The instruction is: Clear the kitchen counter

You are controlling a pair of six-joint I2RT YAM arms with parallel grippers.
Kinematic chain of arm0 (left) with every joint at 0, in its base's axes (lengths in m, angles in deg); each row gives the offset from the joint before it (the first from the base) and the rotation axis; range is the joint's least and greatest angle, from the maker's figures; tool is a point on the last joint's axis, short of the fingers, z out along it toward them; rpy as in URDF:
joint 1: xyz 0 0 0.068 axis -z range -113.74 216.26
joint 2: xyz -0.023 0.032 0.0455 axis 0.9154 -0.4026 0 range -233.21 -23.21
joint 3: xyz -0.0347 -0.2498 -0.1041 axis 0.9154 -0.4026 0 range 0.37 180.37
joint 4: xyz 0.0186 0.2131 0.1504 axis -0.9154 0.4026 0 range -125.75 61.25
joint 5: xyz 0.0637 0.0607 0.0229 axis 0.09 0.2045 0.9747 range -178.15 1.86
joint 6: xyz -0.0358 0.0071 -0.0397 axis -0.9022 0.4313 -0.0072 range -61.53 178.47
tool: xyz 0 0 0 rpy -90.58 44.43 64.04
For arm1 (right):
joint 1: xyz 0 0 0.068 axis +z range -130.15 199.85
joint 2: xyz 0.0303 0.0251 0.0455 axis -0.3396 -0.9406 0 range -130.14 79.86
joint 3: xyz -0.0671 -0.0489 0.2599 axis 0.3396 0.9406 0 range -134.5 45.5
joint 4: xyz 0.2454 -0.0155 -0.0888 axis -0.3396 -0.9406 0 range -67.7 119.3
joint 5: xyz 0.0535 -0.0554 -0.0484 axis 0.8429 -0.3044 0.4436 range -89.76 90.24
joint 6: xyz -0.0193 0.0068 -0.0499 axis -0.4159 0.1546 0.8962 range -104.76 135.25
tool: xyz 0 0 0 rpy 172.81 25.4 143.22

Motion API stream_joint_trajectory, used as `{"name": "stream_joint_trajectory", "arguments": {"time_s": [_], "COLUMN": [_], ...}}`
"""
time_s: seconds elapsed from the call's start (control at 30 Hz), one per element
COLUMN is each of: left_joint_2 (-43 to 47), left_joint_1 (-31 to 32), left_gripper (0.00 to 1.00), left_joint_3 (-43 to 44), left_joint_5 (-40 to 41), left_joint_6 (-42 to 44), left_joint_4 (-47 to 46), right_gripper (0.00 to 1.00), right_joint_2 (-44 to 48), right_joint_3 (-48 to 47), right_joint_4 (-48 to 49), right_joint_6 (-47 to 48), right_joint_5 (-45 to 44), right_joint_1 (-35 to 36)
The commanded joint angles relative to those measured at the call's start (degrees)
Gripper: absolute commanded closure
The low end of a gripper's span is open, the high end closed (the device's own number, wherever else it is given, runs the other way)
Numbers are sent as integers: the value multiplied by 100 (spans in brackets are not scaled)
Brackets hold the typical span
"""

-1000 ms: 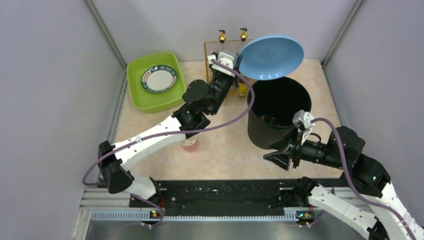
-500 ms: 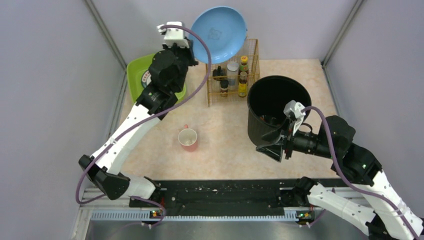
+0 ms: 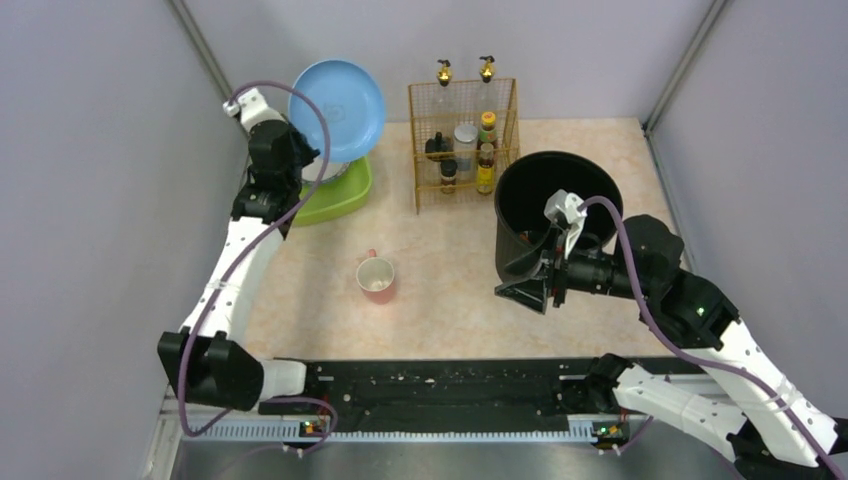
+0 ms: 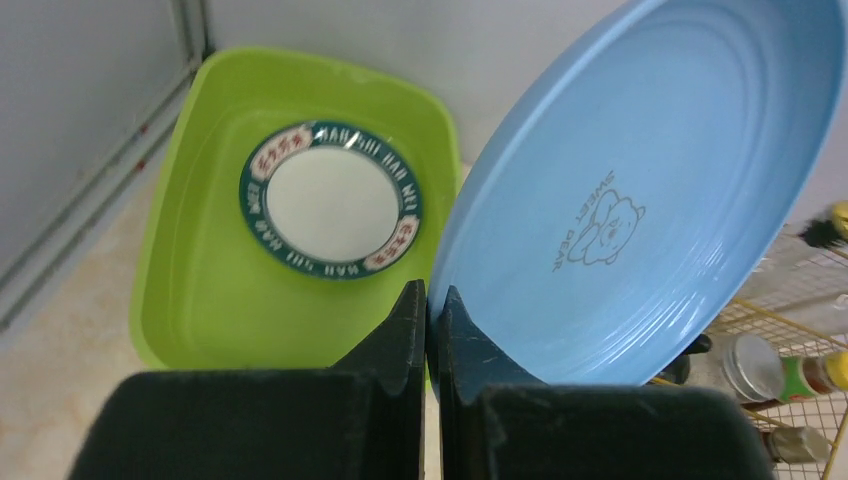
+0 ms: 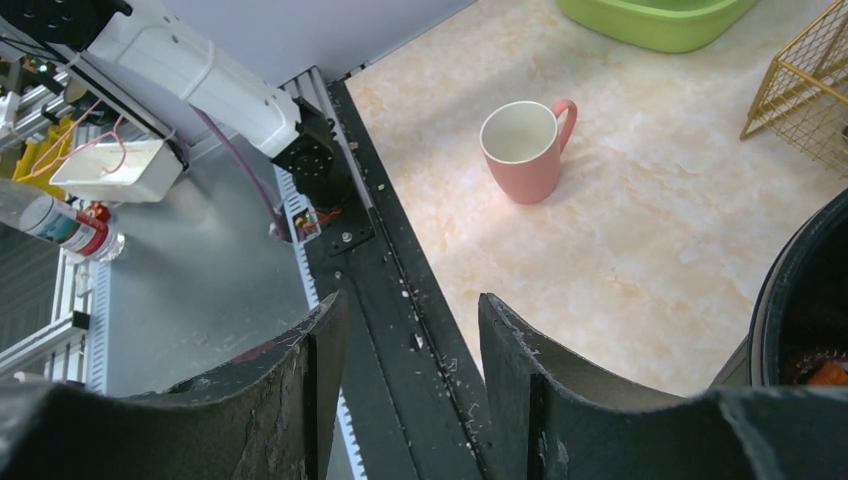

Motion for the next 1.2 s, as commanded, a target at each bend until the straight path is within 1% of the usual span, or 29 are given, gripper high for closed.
{"name": "stream_joint_trajectory", "arguments": {"time_s": [0.0, 0.1, 0.2, 0.37, 0.43, 0.6, 0.8, 1.17], "left_joint_2": [-100, -347, -643, -1415, -1756, -2605, -3440, -4510], "left_joint_1": [-847, -1410, -1855, -2253, -2365, -2442, -2459, -2487], "left_gripper": [100, 100, 100, 100, 100, 100, 100, 100], "left_joint_3": [-489, -819, -1007, -939, -834, -439, 177, 1472], "left_joint_5": [-993, -1483, -1792, -2047, -2307, -2574, -2661, -2631], "left_joint_6": [-1273, -1813, -2264, -2799, -2950, -3108, -3227, -3297], "left_joint_4": [-325, -561, -758, -850, -867, -867, -856, -262], "right_gripper": [50, 50, 50, 50, 50, 50, 50, 49], "right_joint_2": [-35, -18, 4, 57, 110, 152, 144, 184], "right_joint_3": [-18, 36, 102, 230, 298, 402, 557, 735], "right_joint_4": [348, 394, 460, 550, 629, 687, 712, 767], "right_joint_6": [43, 46, 17, -42, -80, -67, 0, 26], "right_joint_5": [214, 237, 304, 390, 429, 432, 366, 151], "right_joint_1": [59, 61, 60, 60, 60, 58, 65, 60]}}
